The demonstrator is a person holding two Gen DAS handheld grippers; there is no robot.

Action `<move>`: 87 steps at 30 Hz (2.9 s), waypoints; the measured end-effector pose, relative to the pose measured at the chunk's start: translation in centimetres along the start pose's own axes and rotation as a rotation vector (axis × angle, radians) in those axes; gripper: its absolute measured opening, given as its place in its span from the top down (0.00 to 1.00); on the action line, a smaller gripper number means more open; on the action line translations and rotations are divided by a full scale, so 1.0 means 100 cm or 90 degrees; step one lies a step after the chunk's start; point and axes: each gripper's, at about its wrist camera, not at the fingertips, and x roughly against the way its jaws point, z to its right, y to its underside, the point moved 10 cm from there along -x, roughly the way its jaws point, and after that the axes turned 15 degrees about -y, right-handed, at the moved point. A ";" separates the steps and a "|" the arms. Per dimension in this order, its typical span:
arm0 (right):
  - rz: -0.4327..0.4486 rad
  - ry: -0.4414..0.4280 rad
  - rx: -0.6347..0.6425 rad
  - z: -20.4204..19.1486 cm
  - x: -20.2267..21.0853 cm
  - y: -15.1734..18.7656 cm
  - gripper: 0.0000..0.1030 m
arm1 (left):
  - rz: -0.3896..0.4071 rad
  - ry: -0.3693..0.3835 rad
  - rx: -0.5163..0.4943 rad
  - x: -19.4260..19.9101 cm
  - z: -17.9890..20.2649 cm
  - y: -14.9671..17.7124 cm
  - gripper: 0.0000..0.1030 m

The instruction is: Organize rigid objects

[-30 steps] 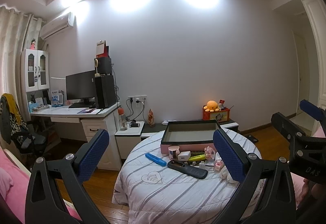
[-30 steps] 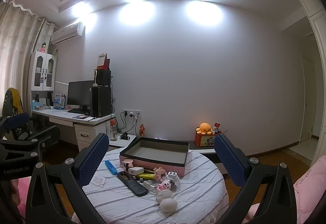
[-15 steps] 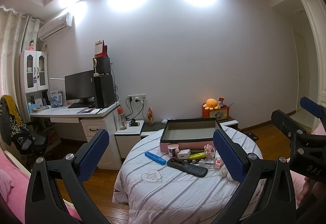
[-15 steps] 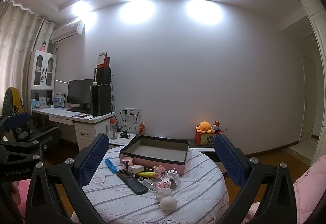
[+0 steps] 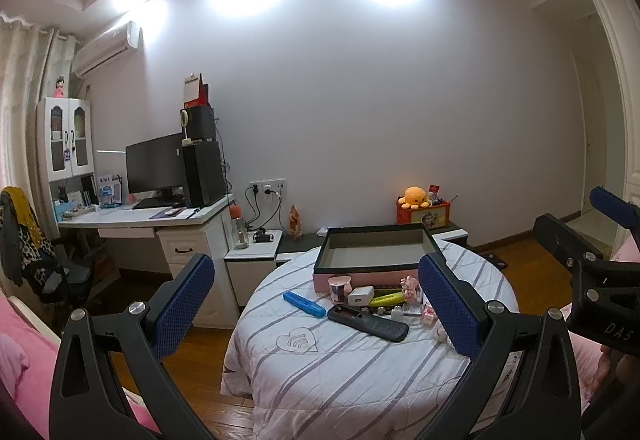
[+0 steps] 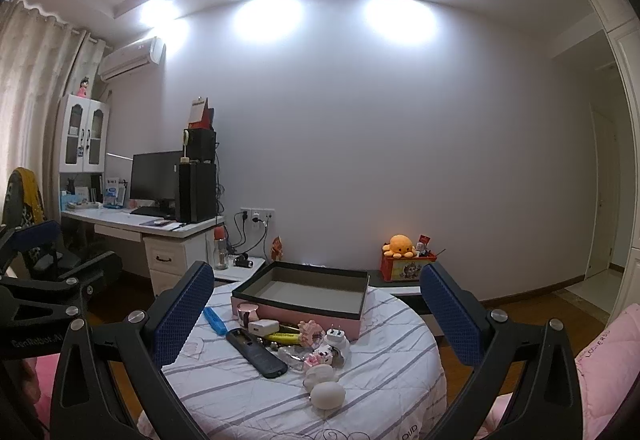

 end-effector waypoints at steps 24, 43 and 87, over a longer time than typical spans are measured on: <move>-0.034 0.012 -0.025 0.022 -0.020 0.023 0.00 | -0.053 0.006 0.012 -0.036 0.015 0.022 0.00; -0.224 0.007 -0.087 0.064 -0.113 0.145 0.00 | -0.238 0.009 -0.054 -0.144 0.057 0.125 0.00; -0.333 -0.115 -0.094 0.093 -0.205 0.183 0.48 | -0.375 0.070 -0.040 -0.265 0.079 0.161 0.00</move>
